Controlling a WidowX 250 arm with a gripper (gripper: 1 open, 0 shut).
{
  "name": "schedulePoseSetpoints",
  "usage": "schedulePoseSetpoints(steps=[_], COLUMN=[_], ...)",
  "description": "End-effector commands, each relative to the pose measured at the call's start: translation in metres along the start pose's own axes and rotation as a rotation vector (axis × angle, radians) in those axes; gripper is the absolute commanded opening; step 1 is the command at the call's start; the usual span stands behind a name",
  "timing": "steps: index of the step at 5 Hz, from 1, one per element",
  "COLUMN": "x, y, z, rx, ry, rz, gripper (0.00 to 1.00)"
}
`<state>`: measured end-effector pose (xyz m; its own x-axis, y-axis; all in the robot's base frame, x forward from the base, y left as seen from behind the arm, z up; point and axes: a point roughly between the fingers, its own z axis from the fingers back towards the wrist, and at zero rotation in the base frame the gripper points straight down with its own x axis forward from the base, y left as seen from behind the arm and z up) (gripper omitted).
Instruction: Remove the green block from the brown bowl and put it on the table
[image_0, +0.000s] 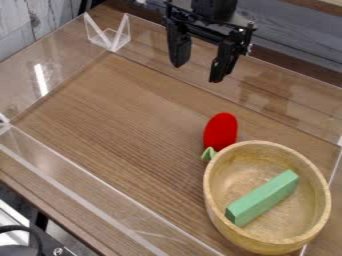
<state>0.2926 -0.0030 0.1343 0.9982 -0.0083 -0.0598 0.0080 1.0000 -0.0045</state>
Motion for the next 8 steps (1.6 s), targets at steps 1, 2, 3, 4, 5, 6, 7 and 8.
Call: schedulePoseSetpoints(steps=[1,2,3,4,5,6,7,8], x=[-0.010,-0.030,-0.045,-0.055,-0.062,-0.068,-0.074,-0.077], y=[-0.012,-0.031,-0.053,-0.076,-0.093,-0.107,-0.116,-0.115], z=[-0.008,-0.021,-0.030,-0.035,-0.042,-0.047,-0.054,-0.059], rx=[-0.002,-0.005,-0.008,-0.014,-0.016,-0.018,-0.023,-0.025], ry=[0.023,0.048,0.049,0.048,0.052,0.052,0.051,0.039], rz=[-0.039,-0.122,-0.223,-0.288,-0.340,-0.374,-0.404,-0.412], gripper=[1.00,1.00,1.00,1.00,1.00,1.00,1.00,1.00])
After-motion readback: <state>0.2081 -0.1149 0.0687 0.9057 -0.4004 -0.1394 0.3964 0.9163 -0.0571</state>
